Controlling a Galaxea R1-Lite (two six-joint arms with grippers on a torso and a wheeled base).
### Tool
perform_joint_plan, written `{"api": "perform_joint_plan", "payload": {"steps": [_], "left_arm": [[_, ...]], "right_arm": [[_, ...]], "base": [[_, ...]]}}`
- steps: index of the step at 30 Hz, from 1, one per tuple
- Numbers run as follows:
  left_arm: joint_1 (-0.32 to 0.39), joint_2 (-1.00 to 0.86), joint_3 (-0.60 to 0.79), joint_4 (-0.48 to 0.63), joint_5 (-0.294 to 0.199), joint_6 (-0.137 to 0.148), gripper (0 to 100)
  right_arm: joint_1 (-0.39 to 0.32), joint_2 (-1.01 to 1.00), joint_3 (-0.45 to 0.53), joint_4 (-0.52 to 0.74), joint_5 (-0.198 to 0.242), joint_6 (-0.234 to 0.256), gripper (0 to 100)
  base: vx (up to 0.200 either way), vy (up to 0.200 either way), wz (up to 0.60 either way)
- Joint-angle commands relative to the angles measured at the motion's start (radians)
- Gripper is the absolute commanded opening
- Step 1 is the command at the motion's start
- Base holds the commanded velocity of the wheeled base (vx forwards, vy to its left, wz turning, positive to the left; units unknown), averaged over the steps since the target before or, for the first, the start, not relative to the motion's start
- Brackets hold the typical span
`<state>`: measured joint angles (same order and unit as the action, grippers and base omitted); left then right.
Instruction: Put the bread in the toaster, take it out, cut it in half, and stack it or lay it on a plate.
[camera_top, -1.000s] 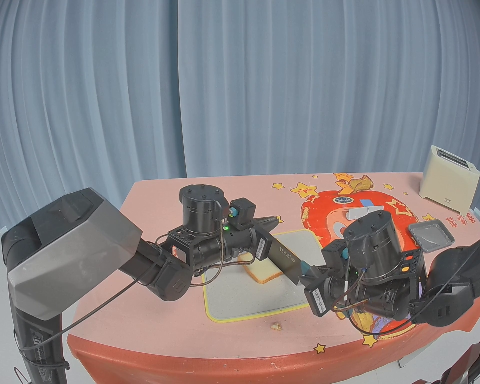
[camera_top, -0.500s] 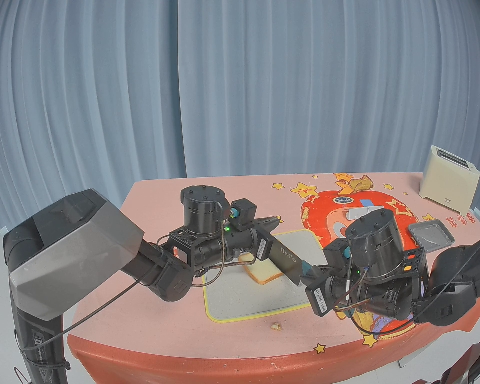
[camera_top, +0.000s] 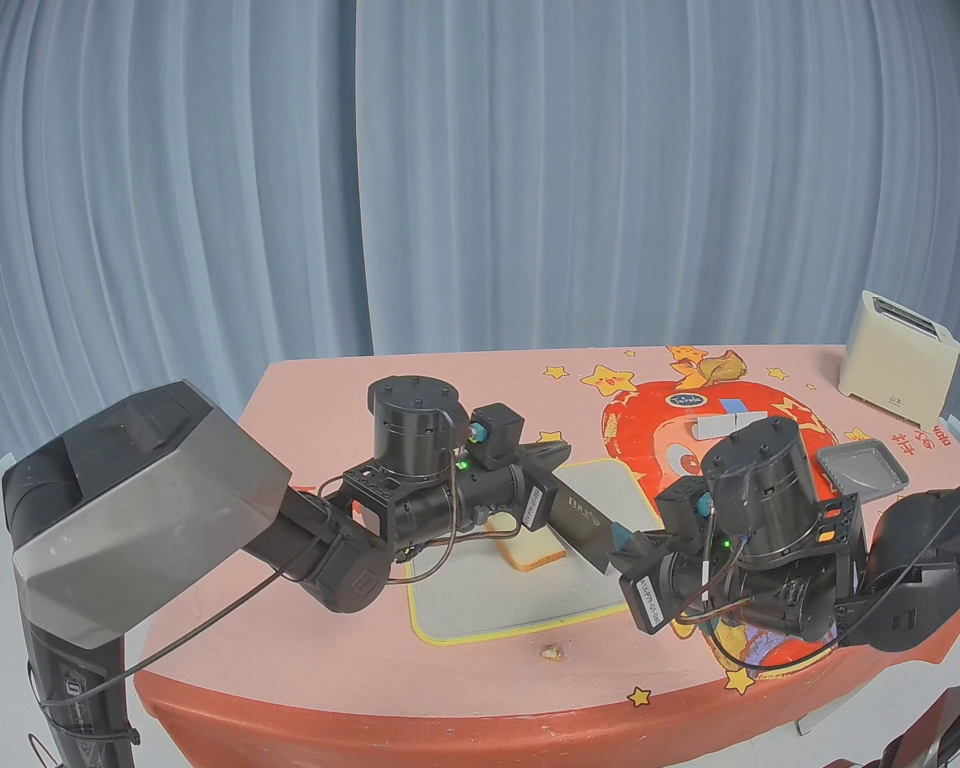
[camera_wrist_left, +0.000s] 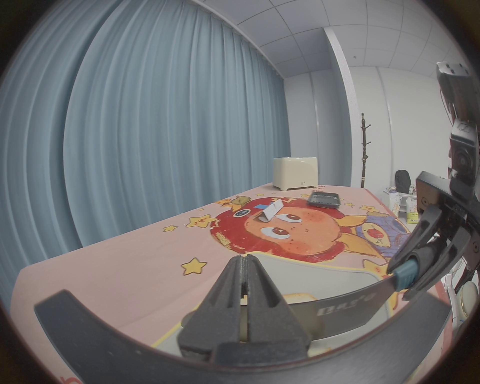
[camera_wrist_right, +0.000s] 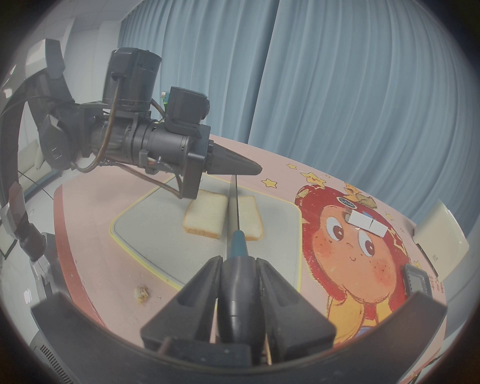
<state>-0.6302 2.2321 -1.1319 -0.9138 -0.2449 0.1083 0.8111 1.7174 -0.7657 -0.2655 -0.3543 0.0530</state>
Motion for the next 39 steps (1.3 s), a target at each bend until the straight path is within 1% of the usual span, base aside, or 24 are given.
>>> {"api": "perform_joint_plan", "payload": {"steps": [1, 8, 20, 26, 32, 39], "left_arm": [[-0.013, 0.001, -0.003, 0.0, -0.001, 0.001, 0], [-0.014, 0.0, -0.009, -0.002, -0.001, -0.001, 0], [-0.006, 0.0, 0.04, -0.005, 0.007, 0.001, 0], [-0.008, -0.003, 0.012, -0.003, 0.007, 0.001, 0], [-0.006, -0.012, -0.017, 0.0, 0.007, 0.001, 0], [-0.006, -0.009, -0.003, -0.003, 0.007, 0.001, 0]], "right_arm": [[0.002, -0.016, 0.0, -0.004, 0.0, -0.001, 0], [0.007, -0.01, 0.003, -0.004, -0.002, -0.001, 0], [0.014, 0.001, 0.006, -0.014, -0.008, 0.001, 0], [0.011, 0.008, 0.008, -0.004, -0.008, 0.001, 0], [0.002, 0.025, -0.001, -0.023, -0.008, 0.001, 0], [0.007, 0.014, 0.0, -0.012, -0.009, 0.001, 0]], "base": [[0.0, 0.0, 0.0], [0.0, 0.0, 0.0], [0.0, 0.0, 0.0], [0.0, 0.0, 0.0], [0.0, 0.0, 0.0], [0.0, 0.0, 0.0]]}}
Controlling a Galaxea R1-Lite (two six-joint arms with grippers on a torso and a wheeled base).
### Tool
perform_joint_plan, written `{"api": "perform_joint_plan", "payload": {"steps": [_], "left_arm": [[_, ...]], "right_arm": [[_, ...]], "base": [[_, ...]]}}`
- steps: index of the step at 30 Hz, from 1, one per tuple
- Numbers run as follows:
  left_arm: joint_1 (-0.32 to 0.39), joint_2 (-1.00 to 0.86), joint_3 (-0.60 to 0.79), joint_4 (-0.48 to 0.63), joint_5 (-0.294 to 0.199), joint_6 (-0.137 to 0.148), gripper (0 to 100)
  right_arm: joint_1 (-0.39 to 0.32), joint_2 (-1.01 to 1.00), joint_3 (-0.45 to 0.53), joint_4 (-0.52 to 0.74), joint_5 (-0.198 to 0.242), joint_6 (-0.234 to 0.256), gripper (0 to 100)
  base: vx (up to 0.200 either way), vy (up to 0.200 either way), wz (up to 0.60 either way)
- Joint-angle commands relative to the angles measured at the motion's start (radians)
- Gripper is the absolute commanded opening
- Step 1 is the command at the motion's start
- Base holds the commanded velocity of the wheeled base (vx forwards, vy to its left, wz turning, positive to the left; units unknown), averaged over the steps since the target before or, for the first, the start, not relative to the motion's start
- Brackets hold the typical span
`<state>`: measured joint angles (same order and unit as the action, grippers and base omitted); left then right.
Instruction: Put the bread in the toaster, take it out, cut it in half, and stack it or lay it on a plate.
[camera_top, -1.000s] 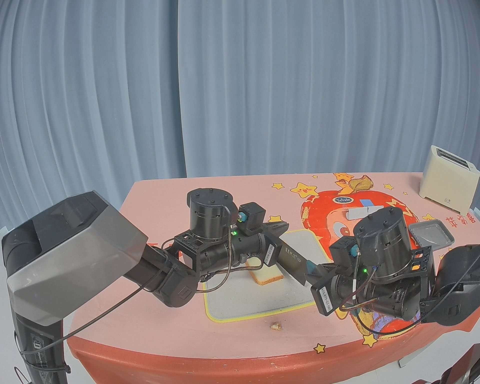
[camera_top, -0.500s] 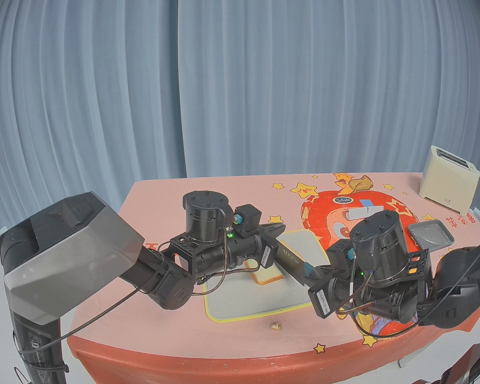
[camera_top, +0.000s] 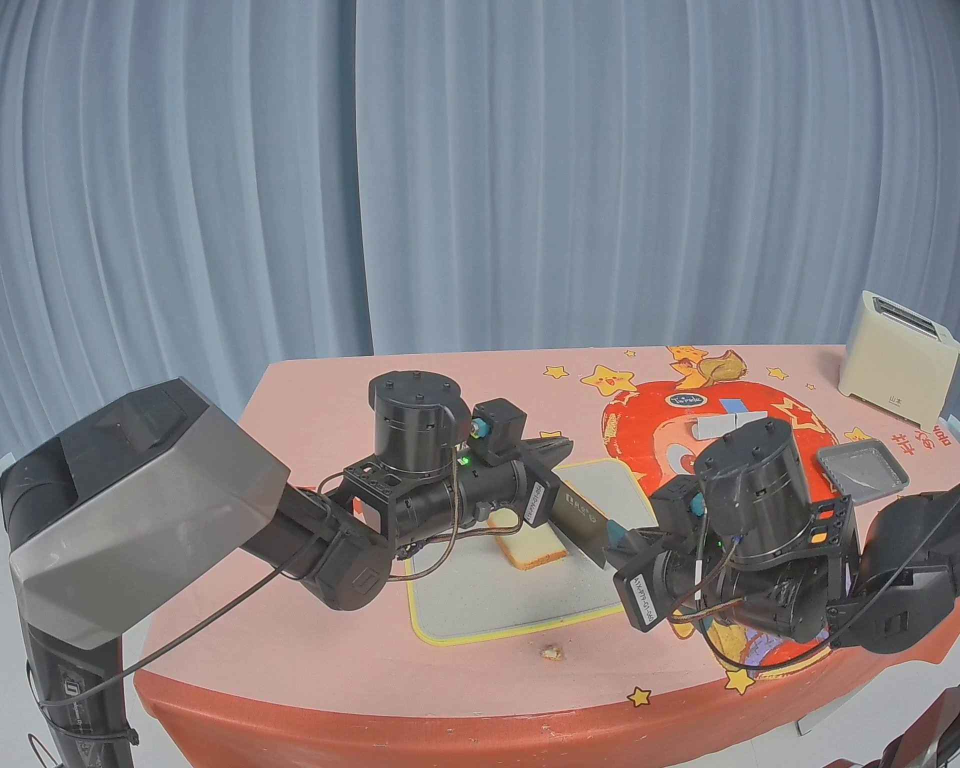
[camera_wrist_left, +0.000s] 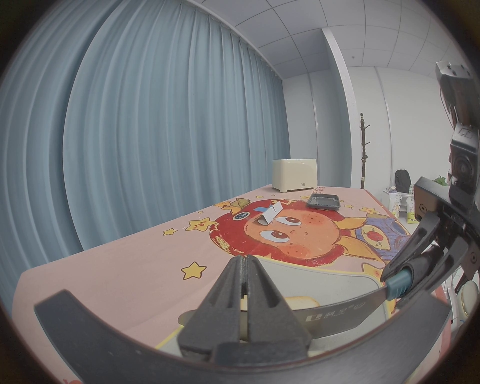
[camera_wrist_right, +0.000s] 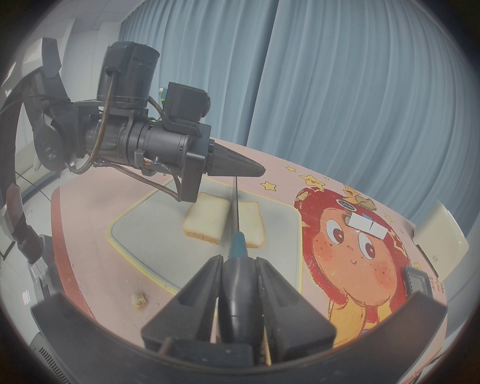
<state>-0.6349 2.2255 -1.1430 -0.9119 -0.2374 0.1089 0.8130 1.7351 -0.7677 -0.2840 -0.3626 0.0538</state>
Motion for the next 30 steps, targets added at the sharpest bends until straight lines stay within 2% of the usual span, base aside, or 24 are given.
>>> {"api": "perform_joint_plan", "payload": {"steps": [1, 15, 24, 30], "left_arm": [[-0.005, -0.003, 0.014, -0.005, 0.0, 0.0, 0], [-0.009, -0.006, 0.042, -0.008, -0.002, 0.0, 0], [0.004, -0.087, 0.055, -0.007, 0.0, 0.0, 0], [0.004, -0.101, 0.085, -0.008, 0.0, 0.0, 0]], "right_arm": [[0.009, -0.009, 0.007, 0.013, -0.001, 0.0, 0], [0.011, -0.042, 0.018, 0.063, -0.003, -0.002, 0], [-0.006, -0.046, 0.01, 0.057, -0.003, 0.0, 0], [-0.006, -0.043, 0.01, 0.051, -0.022, 0.0, 0]], "base": [[0.0, 0.0, 0.0], [0.0, 0.0, 0.0], [0.0, 0.0, 0.0], [0.0, 0.0, 0.0]]}}
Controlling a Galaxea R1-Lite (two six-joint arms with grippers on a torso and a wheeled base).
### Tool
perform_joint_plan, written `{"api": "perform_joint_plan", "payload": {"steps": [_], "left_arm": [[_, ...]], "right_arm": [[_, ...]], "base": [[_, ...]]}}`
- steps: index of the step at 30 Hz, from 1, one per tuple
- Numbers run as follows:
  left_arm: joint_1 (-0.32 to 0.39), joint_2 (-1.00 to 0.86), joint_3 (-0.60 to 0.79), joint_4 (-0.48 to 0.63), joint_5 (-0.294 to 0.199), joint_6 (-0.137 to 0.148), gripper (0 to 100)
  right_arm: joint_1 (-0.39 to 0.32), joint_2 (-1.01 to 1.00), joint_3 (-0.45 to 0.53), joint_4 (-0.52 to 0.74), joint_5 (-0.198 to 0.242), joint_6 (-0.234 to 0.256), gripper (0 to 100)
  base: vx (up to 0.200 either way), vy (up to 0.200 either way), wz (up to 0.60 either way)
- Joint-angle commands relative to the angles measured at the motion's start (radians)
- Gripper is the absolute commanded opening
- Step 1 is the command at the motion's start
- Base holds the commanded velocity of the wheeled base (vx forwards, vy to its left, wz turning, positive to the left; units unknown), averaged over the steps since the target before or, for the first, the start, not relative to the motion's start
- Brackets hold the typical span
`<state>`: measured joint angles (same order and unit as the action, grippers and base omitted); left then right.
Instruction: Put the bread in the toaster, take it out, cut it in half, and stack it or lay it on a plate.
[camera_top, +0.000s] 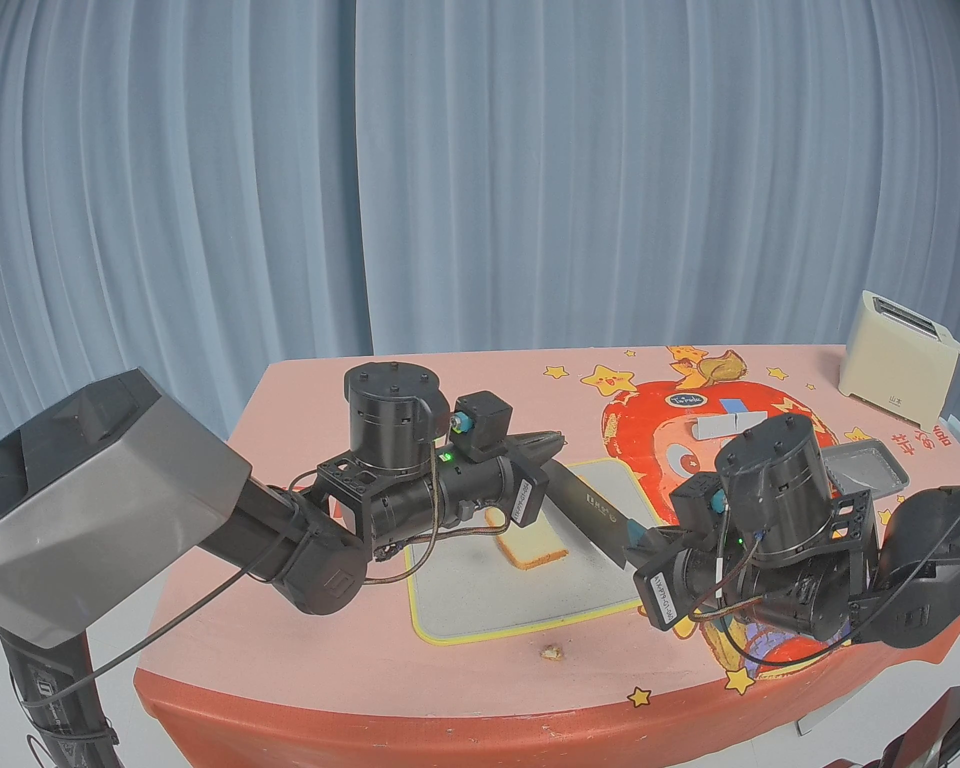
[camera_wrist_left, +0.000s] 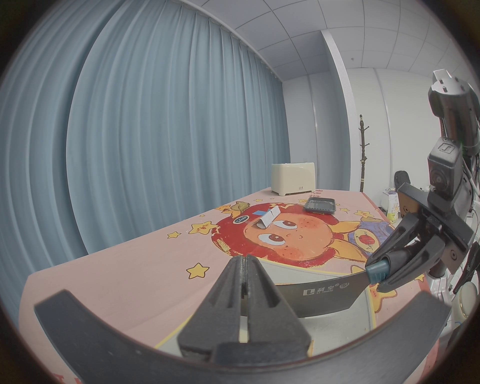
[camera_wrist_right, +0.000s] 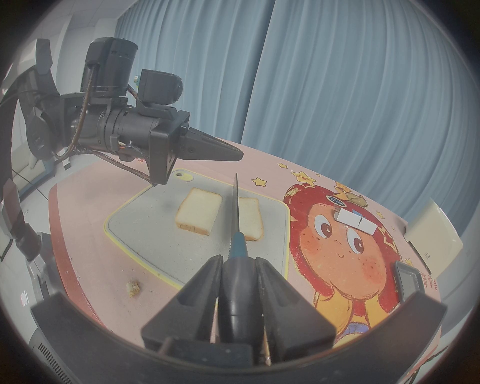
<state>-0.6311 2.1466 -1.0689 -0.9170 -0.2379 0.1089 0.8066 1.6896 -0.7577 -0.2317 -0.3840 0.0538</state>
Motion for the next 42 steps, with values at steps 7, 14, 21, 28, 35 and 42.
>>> {"api": "perform_joint_plan", "payload": {"steps": [7, 14, 21, 28, 35, 42], "left_arm": [[0.001, -0.036, 0.027, -0.003, 0.0, 0.002, 0], [0.002, -0.09, 0.067, -0.04, 0.003, 0.002, 0], [0.03, -0.2, 0.164, -0.045, 0.017, 0.003, 0], [0.137, -0.336, 0.323, -0.072, 0.037, 0.002, 0], [0.292, -0.476, 0.56, -0.186, 0.037, 0.0, 0], [0.384, -0.699, 0.753, -0.209, 0.084, -0.005, 0]], "right_arm": [[0.014, 0.004, 0.004, -0.006, -0.003, 0.0, 0], [0.013, -0.001, 0.003, -0.009, -0.001, 0.004, 0], [0.003, -0.008, 0.003, -0.009, -0.001, 0.008, 0], [-0.01, -0.027, -0.011, -0.009, -0.003, 0.015, 0], [-0.044, -0.027, 0.0, -0.067, -0.003, 0.014, 0], [-0.05, -0.048, 0.011, -0.07, -0.009, 0.015, 0]], "base": [[0.0, 0.0, 0.0], [0.0, 0.0, 0.0], [0.0, 0.0, 0.0], [0.0, 0.0, 0.0], [0.0, 0.0, 0.0], [0.0, 0.0, 0.0]]}}
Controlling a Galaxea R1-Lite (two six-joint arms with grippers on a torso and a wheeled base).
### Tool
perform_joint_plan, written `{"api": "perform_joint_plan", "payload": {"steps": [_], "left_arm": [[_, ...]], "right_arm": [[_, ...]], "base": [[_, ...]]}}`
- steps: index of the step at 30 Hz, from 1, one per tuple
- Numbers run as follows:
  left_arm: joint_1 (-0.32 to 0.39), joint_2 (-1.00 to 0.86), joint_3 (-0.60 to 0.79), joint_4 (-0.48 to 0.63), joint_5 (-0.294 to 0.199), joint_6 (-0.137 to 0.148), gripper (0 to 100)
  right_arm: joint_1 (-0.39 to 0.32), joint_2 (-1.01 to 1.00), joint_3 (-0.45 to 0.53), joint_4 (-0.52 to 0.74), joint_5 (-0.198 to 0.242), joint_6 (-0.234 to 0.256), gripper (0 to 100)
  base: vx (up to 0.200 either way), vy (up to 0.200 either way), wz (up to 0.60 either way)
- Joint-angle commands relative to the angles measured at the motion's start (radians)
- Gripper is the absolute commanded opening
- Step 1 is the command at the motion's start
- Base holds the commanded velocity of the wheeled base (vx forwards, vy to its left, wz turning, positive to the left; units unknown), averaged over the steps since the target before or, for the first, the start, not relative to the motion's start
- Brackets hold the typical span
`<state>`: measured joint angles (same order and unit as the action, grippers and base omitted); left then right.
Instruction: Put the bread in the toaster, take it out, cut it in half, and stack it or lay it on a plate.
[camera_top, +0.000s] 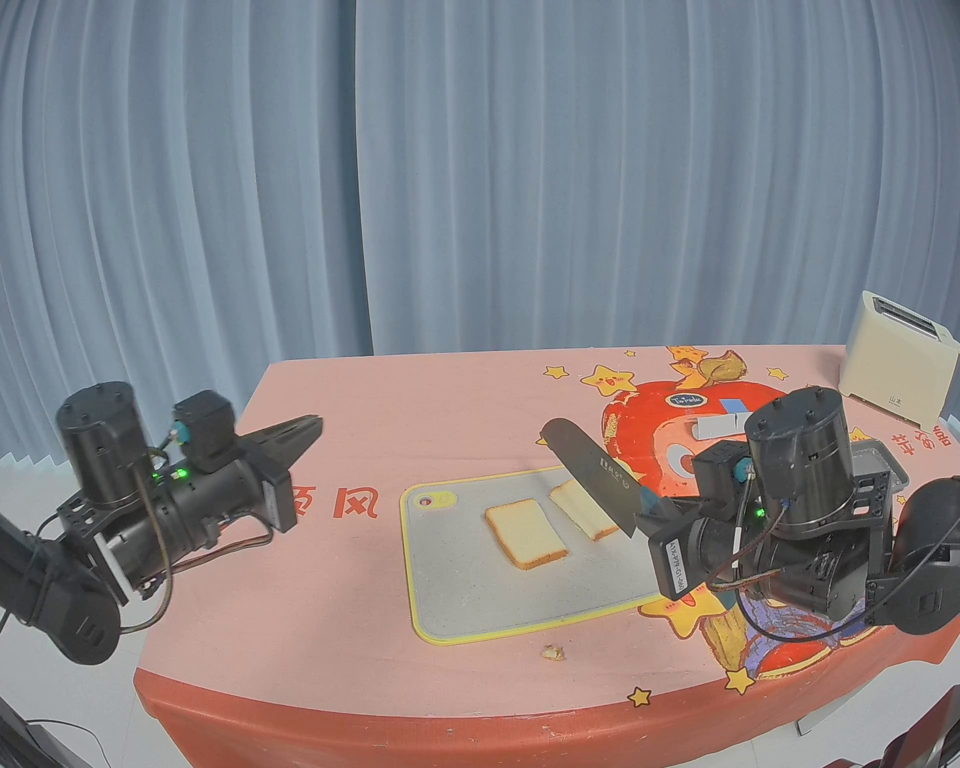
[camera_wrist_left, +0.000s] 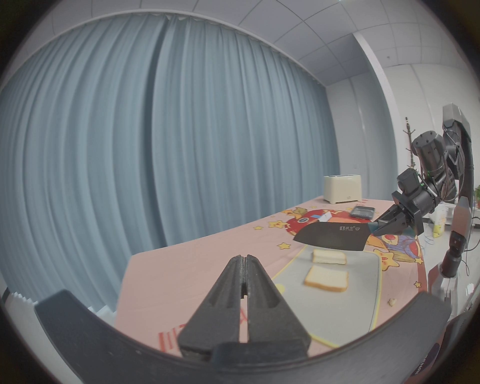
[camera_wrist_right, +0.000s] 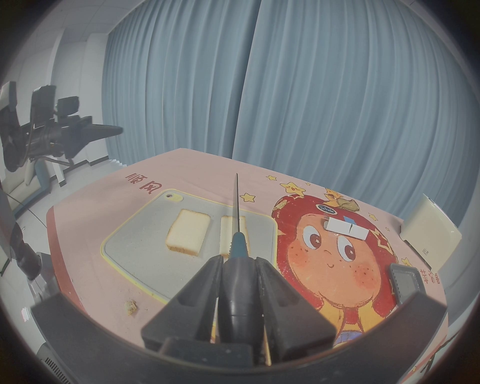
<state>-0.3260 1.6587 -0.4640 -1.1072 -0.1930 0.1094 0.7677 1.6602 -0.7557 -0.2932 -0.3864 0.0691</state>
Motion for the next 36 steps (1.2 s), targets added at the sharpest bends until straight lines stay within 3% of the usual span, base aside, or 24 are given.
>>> {"api": "perform_joint_plan", "payload": {"steps": [1, 2, 4, 7, 10, 15, 16, 21, 26, 32, 36], "left_arm": [[0.079, -0.211, 0.148, -0.019, 0.04, -0.005, 0], [0.087, -0.287, 0.217, -0.019, 0.079, -0.034, 0], [0.09, -0.364, 0.288, -0.02, 0.095, -0.051, 0], [0.099, -0.458, 0.341, -0.019, 0.11, -0.059, 0], [0.151, -0.545, 0.372, -0.013, 0.147, -0.065, 0], [0.232, -0.645, 0.421, 0.018, 0.141, -0.063, 0], [0.237, -0.655, 0.427, 0.026, 0.141, -0.063, 100], [0.262, -0.803, 0.464, 0.109, 0.162, -0.066, 100], [0.354, -0.936, 0.464, 0.224, 0.159, -0.073, 100], [0.378, -1.228, 0.464, 0.527, 0.153, -0.073, 100], [0.378, -1.376, 0.464, 0.655, 0.152, -0.068, 100]], "right_arm": [[-0.011, -0.019, 0.009, -0.009, -0.006, 0.0, 0], [-0.013, -0.03, 0.006, -0.011, -0.023, 0.001, 0], [-0.016, -0.036, 0.009, -0.011, -0.026, 0.0, 0], [-0.022, -0.048, 0.009, -0.011, -0.026, 0.0, 0], [-0.024, -0.065, 0.01, -0.011, -0.026, 0.0, 0], [-0.048, -0.094, 0.007, -0.011, -0.028, -0.005, 0], [-0.048, -0.099, 0.007, -0.011, -0.028, -0.005, 0], [-0.048, -0.131, 0.016, -0.007, -0.028, -0.005, 0], [-0.048, -0.139, 0.023, -0.009, -0.028, -0.006, 0], [-0.048, -0.146, 0.026, -0.009, -0.028, -0.006, 0], [-0.048, -0.16, 0.029, -0.009, -0.028, -0.009, 0]], "base": [[0.0, 0.0, 0.0], [0.0, 0.0, 0.0], [0.0, 0.0, 0.0], [0.0, 0.0, 0.0], [0.0, 0.0, 0.0], [0.0, 0.0, 0.0], [0.0, 0.0, 0.0], [0.0, 0.0, 0.0], [0.0, 0.0, 0.0], [0.0, 0.0, 0.0], [0.0, 0.0, 0.0]]}}
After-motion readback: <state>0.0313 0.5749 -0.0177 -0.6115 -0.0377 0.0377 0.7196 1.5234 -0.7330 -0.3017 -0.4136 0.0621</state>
